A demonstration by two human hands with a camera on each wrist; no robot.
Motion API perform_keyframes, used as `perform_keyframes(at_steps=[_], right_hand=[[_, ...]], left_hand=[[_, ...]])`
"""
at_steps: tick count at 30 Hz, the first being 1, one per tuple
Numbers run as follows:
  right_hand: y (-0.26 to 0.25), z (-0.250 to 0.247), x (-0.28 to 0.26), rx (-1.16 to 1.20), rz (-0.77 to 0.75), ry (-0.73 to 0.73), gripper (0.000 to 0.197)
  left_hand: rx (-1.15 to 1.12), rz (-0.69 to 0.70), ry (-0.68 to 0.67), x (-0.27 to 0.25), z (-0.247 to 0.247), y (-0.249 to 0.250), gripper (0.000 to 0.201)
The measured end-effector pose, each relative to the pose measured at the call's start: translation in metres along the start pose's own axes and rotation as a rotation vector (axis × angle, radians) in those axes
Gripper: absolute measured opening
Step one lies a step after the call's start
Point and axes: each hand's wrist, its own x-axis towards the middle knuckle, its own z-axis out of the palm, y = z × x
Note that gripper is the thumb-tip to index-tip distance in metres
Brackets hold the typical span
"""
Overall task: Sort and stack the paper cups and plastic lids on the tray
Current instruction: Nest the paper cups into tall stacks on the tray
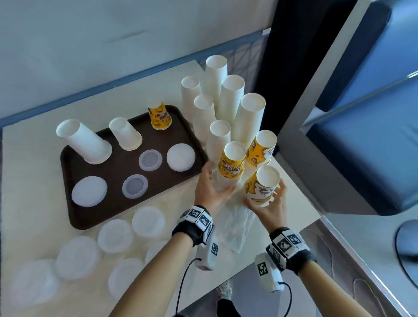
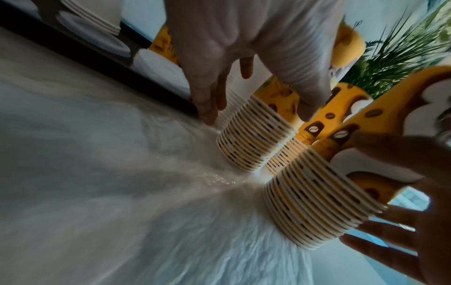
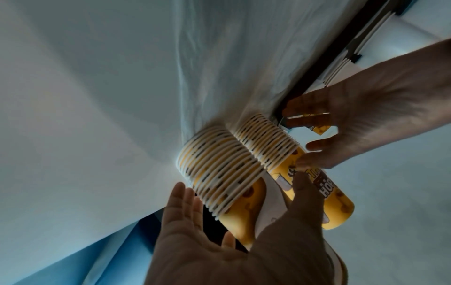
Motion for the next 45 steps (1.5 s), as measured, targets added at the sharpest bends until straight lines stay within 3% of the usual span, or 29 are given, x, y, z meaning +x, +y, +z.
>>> perform_keyframes(at_steps=[2,4,7,11,16,21,25,30,34,36,38,42,45], right_hand=[[0.0,0.003,0.007,0.014,-0.017,-0.005,0.111],[0.001,0.005,0.012,0.013,-0.012,-0.007,0.102],[0.005,0.006,0.017,-0.013,0.019,-0.018,0.087],[0.011,0.005,0.019,-0.042,0.043,-0.013,0.07],[0.011,0.001,0.017,-0.02,0.065,-0.016,0.066],[0.011,-0.011,0.007,0.082,0.083,-0.012,0.087],[0.008,-0.018,-0.006,0.118,0.059,-0.032,0.086],[-0.03,-0.003,-0.018,0.168,-0.033,-0.127,0.077],[-0.083,0.029,-0.017,0.199,-0.104,-0.219,0.068],[-0.104,0.05,-0.011,0.197,-0.15,-0.262,0.073],[-0.124,0.068,-0.003,0.195,-0.213,-0.3,0.073],[-0.161,0.094,0.02,0.197,-0.285,-0.339,0.054],[-0.19,0.107,0.042,0.223,-0.32,-0.345,0.058]], left_hand=[[-0.01,-0.007,-0.003,0.011,0.012,-0.001,0.085],[-0.035,-0.035,0.014,0.019,0.021,-0.001,0.083],[-0.048,-0.074,0.037,0.025,0.031,-0.002,0.094],[-0.039,-0.072,0.09,0.026,0.037,-0.003,0.087],[-0.041,-0.073,0.098,0.024,0.036,0.004,0.083],[-0.087,-0.034,0.047,0.018,0.028,0.004,0.081],[-0.149,-0.006,0.042,0.01,0.015,0.003,0.079],[-0.185,0.035,0.103,0.006,-0.029,0.002,0.07],[-0.156,0.022,0.229,0.015,-0.087,0.007,0.078],[-0.111,0.032,0.281,0.027,-0.115,0.007,0.073],[-0.091,0.048,0.343,0.043,-0.14,0.01,0.081],[-0.079,0.07,0.398,0.08,-0.18,0.026,0.079],[-0.06,0.119,0.418,0.109,-0.199,0.046,0.093]])
